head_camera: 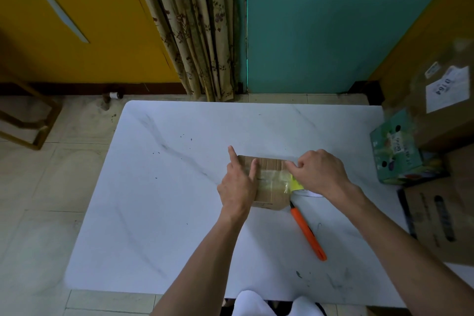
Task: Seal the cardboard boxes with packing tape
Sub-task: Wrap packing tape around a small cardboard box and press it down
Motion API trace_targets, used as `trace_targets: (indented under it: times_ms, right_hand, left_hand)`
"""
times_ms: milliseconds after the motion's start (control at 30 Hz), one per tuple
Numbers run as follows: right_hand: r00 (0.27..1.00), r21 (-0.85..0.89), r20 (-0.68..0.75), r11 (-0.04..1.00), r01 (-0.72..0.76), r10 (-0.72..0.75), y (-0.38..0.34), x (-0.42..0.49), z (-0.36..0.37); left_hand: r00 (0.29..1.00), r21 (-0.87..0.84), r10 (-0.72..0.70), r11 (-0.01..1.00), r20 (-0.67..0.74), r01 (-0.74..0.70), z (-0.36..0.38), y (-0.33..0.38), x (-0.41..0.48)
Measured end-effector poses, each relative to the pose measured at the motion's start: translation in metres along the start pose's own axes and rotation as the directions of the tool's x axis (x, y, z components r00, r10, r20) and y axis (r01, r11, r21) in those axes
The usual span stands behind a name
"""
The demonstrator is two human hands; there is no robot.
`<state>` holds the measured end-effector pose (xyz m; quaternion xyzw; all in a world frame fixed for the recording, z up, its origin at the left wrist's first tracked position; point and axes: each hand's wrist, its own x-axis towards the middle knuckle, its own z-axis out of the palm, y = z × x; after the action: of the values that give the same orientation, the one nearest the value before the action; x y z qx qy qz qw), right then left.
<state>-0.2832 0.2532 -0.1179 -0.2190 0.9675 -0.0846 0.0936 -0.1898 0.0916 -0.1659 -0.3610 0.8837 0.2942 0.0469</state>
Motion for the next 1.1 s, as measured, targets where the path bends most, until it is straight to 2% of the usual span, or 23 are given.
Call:
trace_targets:
  times_ms: [67, 233, 467, 633, 867, 967, 1100]
  right_hand:
    - [0.999, -0.050, -0.019, 0.998, -0.032, 0.031, 0.004, -0.005, 0.010]
    - [0.991, -0.026, 0.004, 0.991, -0.131, 0.131, 0.021, -0.011, 0.044]
    - [0.988, 0.197, -0.003, 0.969, -0.151, 0.155, 0.022, -0.004, 0.076]
    - [0.968, 0.146, -0.092, 0.965, -0.218, 0.233, 0.017, -0.007, 0.088]
    - [0.943, 0.242, 0.031, 0.913, -0.330, 0.332, 0.018, 0.005, 0.100]
    - [0.956, 0.316, 0.060, 0.903, -0.291, 0.287, 0.028, 0.002, 0.099]
    - [0.968, 0.504, -0.072, 0.846, -0.172, 0.240, 0.036, -0.021, 0.093]
  left_hand:
    - [1.000, 0.014, 0.003, 1.000, 0.003, -0.003, 0.000, 0.000, 0.000]
    - [1.000, 0.026, -0.006, 1.000, 0.010, 0.006, -0.001, -0.001, 0.000]
    - [1.000, 0.008, -0.005, 1.000, 0.011, 0.005, 0.001, -0.001, 0.003]
    - [1.000, 0.045, -0.022, 0.999, 0.012, 0.022, 0.003, 0.001, 0.002]
    - [0.999, 0.041, -0.038, 0.998, 0.015, 0.037, 0.003, 0.001, 0.003]
    - [0.999, 0.042, -0.032, 0.999, 0.027, 0.031, 0.002, 0.000, 0.003]
    - [0.999, 0.066, -0.016, 0.998, 0.040, 0.013, 0.001, -0.003, 0.006]
